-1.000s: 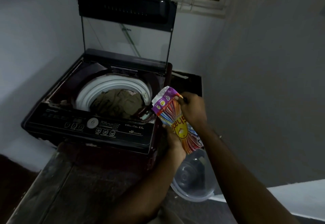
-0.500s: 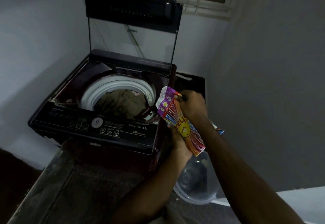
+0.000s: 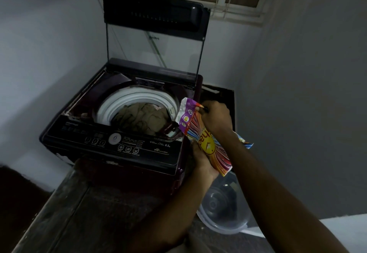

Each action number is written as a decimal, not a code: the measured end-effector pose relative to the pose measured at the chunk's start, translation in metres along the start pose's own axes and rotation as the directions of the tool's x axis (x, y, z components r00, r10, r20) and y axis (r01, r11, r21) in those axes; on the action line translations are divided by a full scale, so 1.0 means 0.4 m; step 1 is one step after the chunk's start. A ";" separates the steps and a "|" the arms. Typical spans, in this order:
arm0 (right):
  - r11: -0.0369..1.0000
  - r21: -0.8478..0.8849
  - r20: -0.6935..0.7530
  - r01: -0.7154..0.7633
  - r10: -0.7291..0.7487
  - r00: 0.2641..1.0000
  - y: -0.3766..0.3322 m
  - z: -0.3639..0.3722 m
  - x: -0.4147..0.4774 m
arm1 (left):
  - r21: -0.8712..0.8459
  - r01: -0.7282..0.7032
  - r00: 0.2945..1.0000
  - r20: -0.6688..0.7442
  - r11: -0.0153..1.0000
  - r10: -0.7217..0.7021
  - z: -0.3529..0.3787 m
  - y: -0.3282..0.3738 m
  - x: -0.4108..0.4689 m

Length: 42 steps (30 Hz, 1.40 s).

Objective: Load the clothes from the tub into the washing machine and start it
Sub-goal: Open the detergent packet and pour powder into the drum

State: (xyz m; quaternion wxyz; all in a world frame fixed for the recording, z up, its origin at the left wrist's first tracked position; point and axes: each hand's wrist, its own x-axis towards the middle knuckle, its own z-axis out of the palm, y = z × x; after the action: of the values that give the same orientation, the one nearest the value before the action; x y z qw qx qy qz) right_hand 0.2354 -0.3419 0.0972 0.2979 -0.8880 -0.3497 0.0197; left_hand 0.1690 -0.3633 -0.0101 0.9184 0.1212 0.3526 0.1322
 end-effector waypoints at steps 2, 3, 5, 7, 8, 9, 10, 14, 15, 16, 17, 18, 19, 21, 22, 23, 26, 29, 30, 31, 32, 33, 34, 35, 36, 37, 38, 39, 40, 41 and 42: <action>1.000 -0.001 0.002 0.002 -0.002 1.000 -0.005 0.000 0.000 | -0.006 0.004 1.000 0.000 1.000 -0.004 0.000 0.009 -0.005; 1.000 -0.002 0.006 0.004 -0.004 1.000 -0.006 0.000 0.000 | -0.007 0.008 1.000 0.007 1.000 -0.008 0.002 0.012 -0.008; 1.000 -0.009 0.009 0.005 -0.005 1.000 -0.010 0.001 -0.001 | -0.012 0.004 1.000 0.014 1.000 -0.004 0.003 0.016 -0.011; 1.000 -0.019 0.006 0.010 -0.010 1.000 -0.015 0.001 0.000 | -0.034 0.014 1.000 0.020 0.999 -0.014 0.009 0.020 -0.023; 1.000 -0.023 0.007 0.012 -0.012 1.000 -0.018 0.001 0.000 | -0.045 0.025 0.999 0.021 0.999 -0.024 0.012 0.021 -0.030; 1.000 -0.027 0.010 0.015 -0.015 1.000 -0.022 0.000 -0.001 | -0.058 0.039 0.999 0.021 0.998 -0.037 0.015 0.023 -0.037; 0.999 -0.032 0.014 0.016 -0.016 1.000 -0.025 0.000 -0.001 | -0.057 0.052 0.998 0.023 0.997 -0.050 0.017 0.024 -0.041; 0.999 -0.034 0.023 0.020 -0.019 1.000 -0.031 -0.001 -0.003 | -0.051 0.066 0.998 0.021 0.997 -0.065 0.025 0.034 -0.053; 0.999 -0.032 0.025 0.022 -0.021 0.999 -0.032 -0.002 -0.004 | -0.052 0.070 0.997 0.025 0.996 -0.069 0.025 0.035 -0.053; 0.999 -0.031 0.027 0.024 -0.023 0.999 -0.034 -0.002 -0.003 | -0.059 0.074 0.997 0.028 0.995 -0.073 0.025 0.036 -0.051; 0.999 -0.031 0.027 0.024 -0.023 0.999 -0.036 -0.001 -0.002 | -0.069 0.079 0.997 0.028 0.994 -0.077 0.026 0.036 -0.053; 0.999 -0.032 0.026 0.023 -0.022 0.999 -0.037 -0.001 -0.001 | -0.076 0.075 0.997 0.024 0.994 -0.073 0.026 0.036 -0.054; 0.999 -0.035 0.027 0.022 -0.021 0.999 -0.039 -0.001 -0.001 | -0.080 0.074 0.997 0.016 0.994 -0.073 0.026 0.037 -0.053; 0.999 -0.035 0.030 0.020 -0.019 0.999 -0.042 0.000 0.001 | -0.074 0.076 0.997 0.020 0.994 -0.075 0.027 0.040 -0.051; 0.999 -0.034 0.031 0.020 -0.019 0.999 -0.043 0.000 0.001 | -0.069 0.075 0.997 0.021 0.995 -0.074 0.029 0.041 -0.052; 0.999 -0.035 0.033 0.020 -0.019 0.999 -0.044 0.000 0.002 | -0.072 0.075 0.997 0.021 0.995 -0.074 0.031 0.043 -0.052; 0.999 -0.039 0.037 0.022 -0.020 0.999 -0.047 0.002 0.005 | -0.077 0.067 0.998 0.015 0.995 -0.066 0.029 0.042 -0.045; 0.998 -0.046 0.032 0.036 -0.034 0.999 -0.051 0.004 0.008 | -0.104 0.061 0.998 0.005 0.993 -0.061 0.028 0.039 -0.044; 0.998 -0.048 0.032 0.037 -0.036 0.999 -0.051 0.005 0.009 | -0.103 0.061 0.998 0.015 0.993 -0.060 0.027 0.040 -0.044; 0.998 -0.052 0.033 0.034 -0.033 0.999 -0.052 0.005 0.010 | -0.100 0.063 0.998 0.019 0.993 -0.061 0.031 0.043 -0.051; 0.998 -0.056 0.034 0.034 -0.032 0.999 -0.053 0.006 0.011 | -0.093 0.062 0.998 0.019 0.994 -0.061 0.035 0.045 -0.059; 0.998 -0.056 0.037 0.036 -0.034 0.999 -0.053 0.006 0.011 | -0.083 0.067 0.998 0.018 0.994 -0.066 0.036 0.047 -0.060; 0.998 -0.054 0.040 0.041 -0.039 0.998 -0.053 0.007 0.012 | -0.076 0.075 0.997 0.027 0.994 -0.073 0.035 0.049 -0.060; 0.998 -0.052 0.041 0.042 -0.040 0.998 -0.054 0.006 0.012 | -0.074 0.071 0.997 0.028 0.995 -0.070 0.036 0.049 -0.059; 0.998 -0.049 0.040 0.041 -0.039 0.998 -0.055 0.006 0.012 | -0.077 0.066 0.998 0.027 0.995 -0.064 0.037 0.049 -0.061; 0.998 -0.044 0.040 0.039 -0.037 0.998 -0.057 0.006 0.013 | -0.087 0.054 0.998 0.017 0.995 -0.053 0.038 0.049 -0.061; 0.998 -0.041 0.042 0.037 -0.036 0.998 -0.059 0.006 0.014 | -0.100 0.058 0.998 0.017 0.993 -0.057 0.038 0.049 -0.059; 0.999 -0.042 0.044 0.035 -0.033 0.998 -0.061 0.006 0.015 | -0.098 0.060 0.998 0.008 0.993 -0.059 0.035 0.049 -0.053; 0.998 -0.043 0.045 0.034 -0.032 0.998 -0.062 0.006 0.016 | -0.105 0.064 0.998 0.009 0.992 -0.063 0.034 0.051 -0.051; 0.998 -0.044 0.045 0.033 -0.031 0.999 -0.063 0.005 0.017 | -0.097 0.065 0.998 0.013 0.993 -0.064 0.035 0.052 -0.051; 0.998 -0.047 0.044 0.035 -0.032 0.998 -0.064 0.004 0.018 | -0.093 0.068 0.998 0.018 0.993 -0.066 0.036 0.055 -0.052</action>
State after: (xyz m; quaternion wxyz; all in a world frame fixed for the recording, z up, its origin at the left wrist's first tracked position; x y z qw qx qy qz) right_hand 0.2249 -0.3218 0.1110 0.2692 -0.8883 -0.3713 0.0256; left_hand 0.1604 -0.3513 0.0199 0.9296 0.0671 0.3432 0.1168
